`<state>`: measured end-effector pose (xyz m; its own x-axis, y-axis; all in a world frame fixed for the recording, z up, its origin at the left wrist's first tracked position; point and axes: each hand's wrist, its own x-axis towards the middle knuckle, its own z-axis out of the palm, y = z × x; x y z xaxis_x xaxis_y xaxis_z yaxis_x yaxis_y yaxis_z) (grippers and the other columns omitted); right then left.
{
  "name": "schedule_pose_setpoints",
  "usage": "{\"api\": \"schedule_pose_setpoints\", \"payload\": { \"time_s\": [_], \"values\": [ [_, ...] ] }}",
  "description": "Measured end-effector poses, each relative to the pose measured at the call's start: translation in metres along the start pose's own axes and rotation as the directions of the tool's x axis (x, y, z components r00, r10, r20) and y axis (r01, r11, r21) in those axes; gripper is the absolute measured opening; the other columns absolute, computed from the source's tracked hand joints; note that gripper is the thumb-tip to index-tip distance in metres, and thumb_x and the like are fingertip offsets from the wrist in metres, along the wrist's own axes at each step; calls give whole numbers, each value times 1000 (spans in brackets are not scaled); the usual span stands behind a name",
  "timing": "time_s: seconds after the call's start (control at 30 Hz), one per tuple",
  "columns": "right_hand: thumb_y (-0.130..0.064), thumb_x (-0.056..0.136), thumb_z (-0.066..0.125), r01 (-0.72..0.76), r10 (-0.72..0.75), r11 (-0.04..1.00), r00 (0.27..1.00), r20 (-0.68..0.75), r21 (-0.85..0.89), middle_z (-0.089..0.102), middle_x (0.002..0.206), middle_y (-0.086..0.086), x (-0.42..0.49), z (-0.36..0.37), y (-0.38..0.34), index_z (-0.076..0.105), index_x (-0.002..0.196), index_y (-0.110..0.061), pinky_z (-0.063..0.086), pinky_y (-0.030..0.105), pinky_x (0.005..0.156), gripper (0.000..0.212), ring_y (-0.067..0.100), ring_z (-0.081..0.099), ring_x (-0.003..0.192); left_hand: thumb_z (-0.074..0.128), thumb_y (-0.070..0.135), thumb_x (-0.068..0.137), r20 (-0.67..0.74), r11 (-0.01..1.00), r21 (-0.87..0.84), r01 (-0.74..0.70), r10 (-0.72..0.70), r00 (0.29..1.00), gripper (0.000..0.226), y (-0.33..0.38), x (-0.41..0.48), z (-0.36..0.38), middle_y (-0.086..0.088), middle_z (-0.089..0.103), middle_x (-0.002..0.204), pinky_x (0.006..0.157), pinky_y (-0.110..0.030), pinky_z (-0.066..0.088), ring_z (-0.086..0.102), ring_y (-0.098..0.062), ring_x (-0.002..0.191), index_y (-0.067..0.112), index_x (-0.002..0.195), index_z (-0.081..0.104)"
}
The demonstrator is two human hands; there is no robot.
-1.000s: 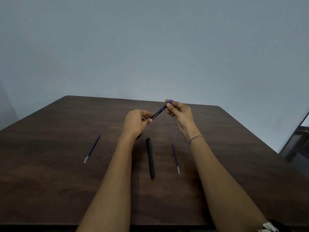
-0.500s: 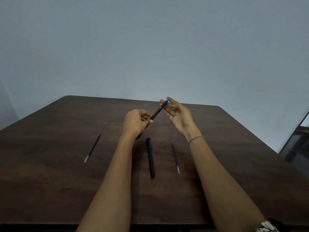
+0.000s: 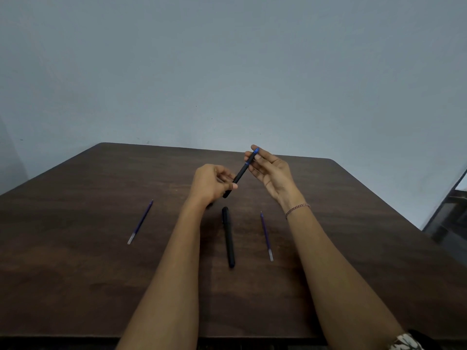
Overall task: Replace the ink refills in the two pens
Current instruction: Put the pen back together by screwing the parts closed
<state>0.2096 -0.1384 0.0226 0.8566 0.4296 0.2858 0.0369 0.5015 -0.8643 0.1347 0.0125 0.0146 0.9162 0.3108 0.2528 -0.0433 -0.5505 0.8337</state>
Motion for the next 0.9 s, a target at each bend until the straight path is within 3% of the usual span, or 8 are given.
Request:
{"api": "schedule_pose_setpoints", "payload": {
  "time_s": [0.17, 0.27, 0.33, 0.43, 0.7, 0.9],
  "values": [
    [-2, 89, 59, 8, -10, 999, 999, -48, -34, 73, 78, -4, 2, 0, 2, 68, 98, -9, 56, 19, 70, 15, 9, 68, 77, 79, 8, 70, 50, 1000, -23, 7, -6, 999, 26, 2, -2, 3, 4, 65, 71, 51, -15, 51, 62, -7, 64, 12, 94, 70],
    [-14, 95, 54, -12, 13, 1000, 1000, -28, 29, 74, 87, 1, 2, 0, 3, 68, 99, -6, 57, 24, 75, 17, 15, 66, 88, 79, 8, 71, 58, 1000, -26, 16, -15, 998, 27, 3, -2, 3, 3, 65, 73, 52, -16, 53, 63, -8, 66, 10, 96, 70],
    [-16, 97, 48, -24, 24, 998, 1000, 7, 58, 74, 97, 8, 2, -1, 1, 66, 107, -6, 57, 27, 81, 22, 20, 68, 96, 79, 8, 71, 53, 999, -32, 23, -21, 998, 27, 3, -2, 3, 2, 65, 72, 49, -14, 52, 62, -8, 65, 10, 96, 70],
    [-6, 97, 44, -25, 23, 998, 999, 43, 51, 74, 99, 9, 1, -1, 0, 61, 116, -4, 57, 27, 77, 25, 20, 70, 97, 79, 7, 70, 57, 999, -35, 16, -14, 998, 28, 3, -3, 3, 2, 65, 71, 48, -14, 51, 63, -8, 65, 9, 96, 70],
    [-5, 91, 57, 2, -2, 1000, 1000, -23, -23, 74, 83, -1, 1, -1, 2, 64, 110, -10, 56, 22, 72, 22, 10, 70, 82, 79, 8, 70, 70, 999, -44, 10, -7, 998, 25, 4, -5, 2, 1, 66, 72, 49, -13, 52, 63, -8, 65, 11, 92, 69],
    [-12, 98, 45, -23, 23, 1000, 999, 46, 11, 74, 95, 5, -1, 1, 1, 61, 115, -6, 57, 27, 80, 24, 16, 70, 91, 80, 8, 70, 60, 999, -40, 2, 0, 998, 22, 4, -6, 2, 2, 65, 69, 51, -17, 53, 62, -7, 61, 13, 88, 69]
  ]
}}
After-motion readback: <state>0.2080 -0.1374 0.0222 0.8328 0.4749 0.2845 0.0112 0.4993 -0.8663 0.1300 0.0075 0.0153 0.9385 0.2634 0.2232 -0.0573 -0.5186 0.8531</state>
